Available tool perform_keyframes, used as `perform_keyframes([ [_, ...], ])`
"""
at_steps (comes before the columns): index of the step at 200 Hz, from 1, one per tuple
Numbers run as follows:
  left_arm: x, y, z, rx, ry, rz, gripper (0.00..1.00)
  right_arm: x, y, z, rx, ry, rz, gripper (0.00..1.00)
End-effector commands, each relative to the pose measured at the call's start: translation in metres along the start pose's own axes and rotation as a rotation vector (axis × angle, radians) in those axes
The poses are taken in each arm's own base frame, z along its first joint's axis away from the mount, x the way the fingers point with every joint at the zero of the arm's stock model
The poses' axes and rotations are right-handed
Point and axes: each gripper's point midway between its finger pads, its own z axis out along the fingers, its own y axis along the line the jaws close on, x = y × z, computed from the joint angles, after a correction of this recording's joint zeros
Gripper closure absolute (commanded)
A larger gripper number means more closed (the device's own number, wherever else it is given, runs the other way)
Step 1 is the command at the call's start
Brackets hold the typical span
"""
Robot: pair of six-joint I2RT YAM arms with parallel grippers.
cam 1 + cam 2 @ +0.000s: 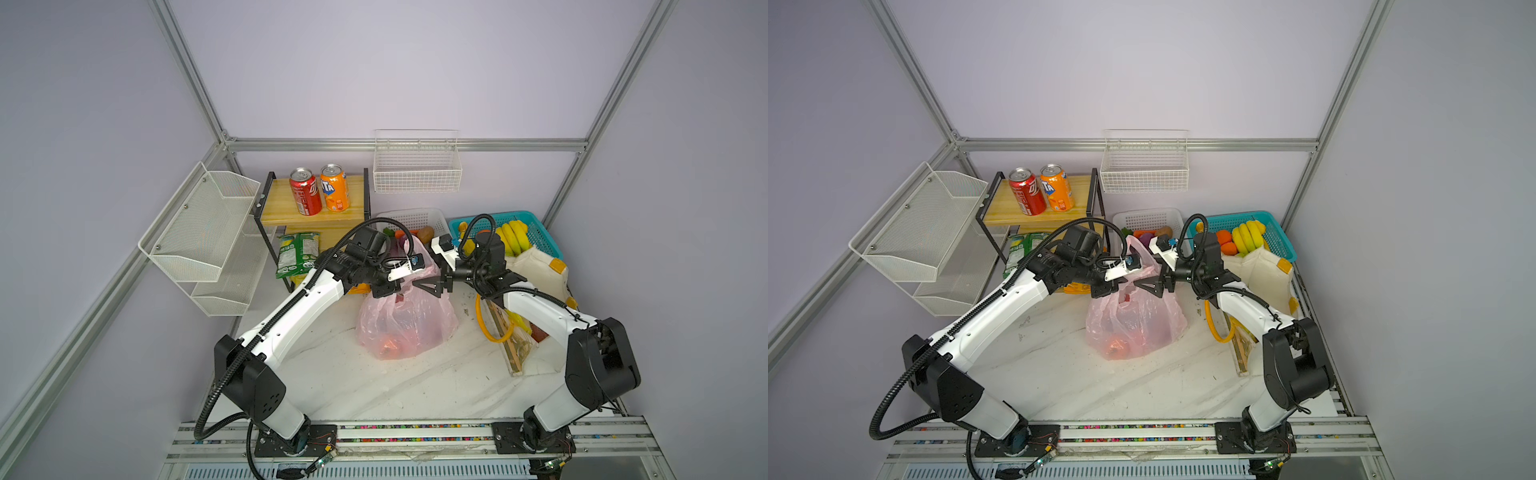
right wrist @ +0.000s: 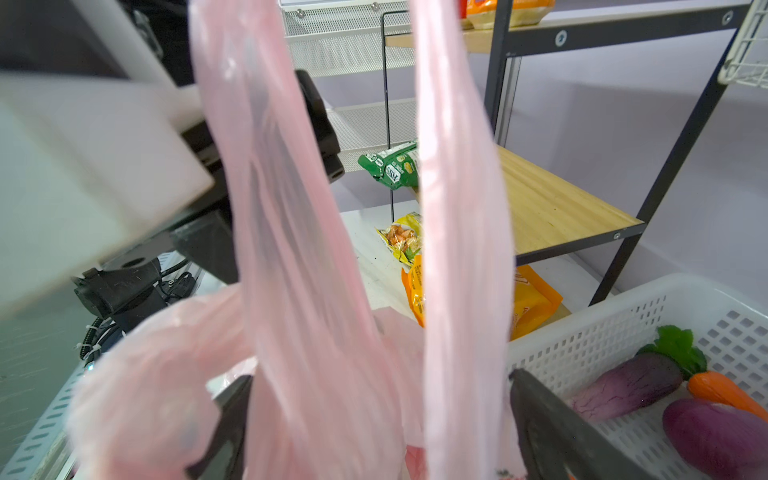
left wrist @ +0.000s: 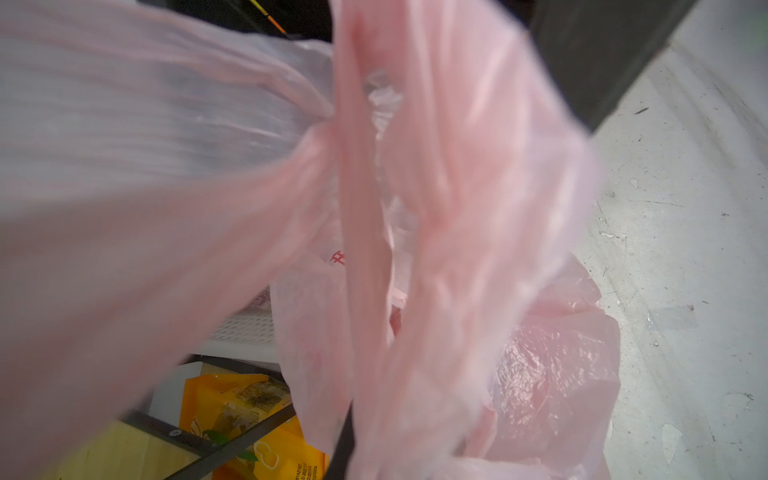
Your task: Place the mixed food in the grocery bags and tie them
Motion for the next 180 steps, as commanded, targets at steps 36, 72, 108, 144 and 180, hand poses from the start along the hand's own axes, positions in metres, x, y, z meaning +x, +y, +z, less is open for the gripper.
perform_keyframes([
  [36, -0.028, 0.017, -0.025, -0.076, -0.085, 0.037, 1.00, -0.017, 0.026, 0.001, -0.108, -0.067, -0.056, 0.10],
  [72, -0.033, 0.018, -0.021, -0.062, -0.100, 0.024, 1.00, -0.019, 0.037, 0.002, -0.139, -0.083, -0.042, 0.28],
  [108, -0.031, 0.019, -0.017, -0.059, -0.092, 0.023, 1.00, -0.018, 0.037, 0.003, -0.144, -0.088, -0.034, 0.38],
  [144, -0.030, 0.020, -0.016, -0.065, -0.086, 0.024, 1.00, -0.021, 0.036, 0.004, -0.150, -0.103, -0.028, 0.46],
  [180, -0.030, 0.020, -0.014, -0.064, -0.086, 0.018, 1.00, -0.020, 0.035, 0.004, -0.148, -0.100, -0.021, 0.60],
])
